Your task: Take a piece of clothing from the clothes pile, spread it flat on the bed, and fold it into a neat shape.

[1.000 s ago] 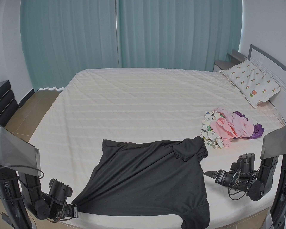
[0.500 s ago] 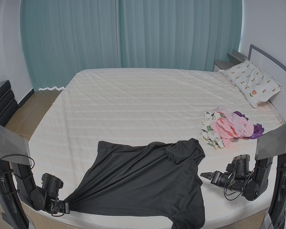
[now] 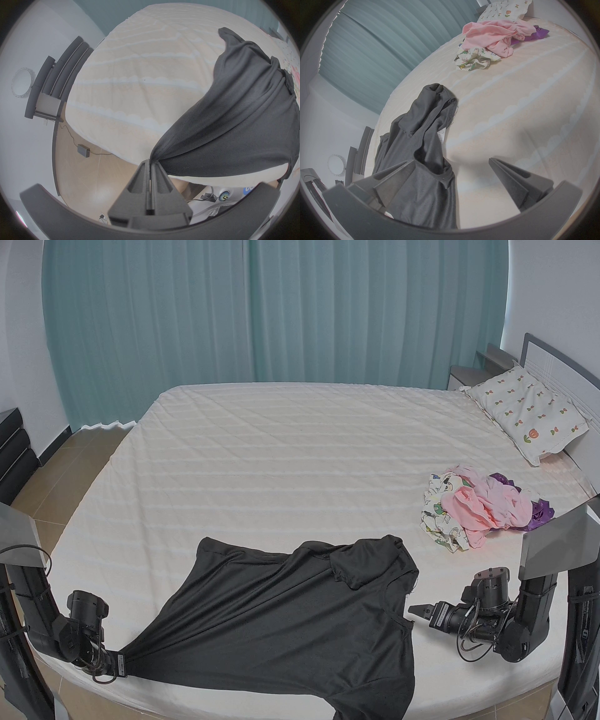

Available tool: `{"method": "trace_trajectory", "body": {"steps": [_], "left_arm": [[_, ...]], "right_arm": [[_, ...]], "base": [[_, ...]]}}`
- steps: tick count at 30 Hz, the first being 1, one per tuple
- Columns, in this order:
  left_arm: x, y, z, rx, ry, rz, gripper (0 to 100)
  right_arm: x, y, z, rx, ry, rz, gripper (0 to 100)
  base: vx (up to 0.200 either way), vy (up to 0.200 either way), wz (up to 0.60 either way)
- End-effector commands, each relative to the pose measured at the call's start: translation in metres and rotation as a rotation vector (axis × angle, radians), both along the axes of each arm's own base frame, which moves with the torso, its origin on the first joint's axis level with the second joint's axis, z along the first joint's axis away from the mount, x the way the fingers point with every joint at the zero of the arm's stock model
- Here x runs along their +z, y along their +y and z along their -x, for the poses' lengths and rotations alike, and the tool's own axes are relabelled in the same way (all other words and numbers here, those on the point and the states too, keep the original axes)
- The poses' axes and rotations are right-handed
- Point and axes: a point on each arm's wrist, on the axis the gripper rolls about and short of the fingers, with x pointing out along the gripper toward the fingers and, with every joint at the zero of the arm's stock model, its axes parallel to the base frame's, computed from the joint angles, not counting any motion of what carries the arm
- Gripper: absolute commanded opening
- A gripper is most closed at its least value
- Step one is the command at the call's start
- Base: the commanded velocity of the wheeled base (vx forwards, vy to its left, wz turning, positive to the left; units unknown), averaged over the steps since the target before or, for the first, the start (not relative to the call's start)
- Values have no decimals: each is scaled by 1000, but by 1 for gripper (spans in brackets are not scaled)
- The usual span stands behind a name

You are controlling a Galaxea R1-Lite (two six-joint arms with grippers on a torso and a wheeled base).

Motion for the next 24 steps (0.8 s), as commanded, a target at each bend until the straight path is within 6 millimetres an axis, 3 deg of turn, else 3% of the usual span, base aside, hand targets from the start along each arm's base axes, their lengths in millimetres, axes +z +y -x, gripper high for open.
{"method": "trace_trajectory", "body": {"steps": [1,17,18,24], "left_arm": [[0,15,-6,55,-17,-8,0],[0,33,-10,97,43,-4,0],[-1,33,-10,97,45,-4,100],[3,34,-11,100,26,-2,100]], "right_arm": [[-12,7,-4,5,15,14,100],[-15,53,-20,28,-62,4,100],[-16,54,-21,26,-61,7,100],[-14,45,-39,-29,-104,-13,100]], "base": [[0,0,0],[0,0,0],[0,0,0],[0,0,0]]}}
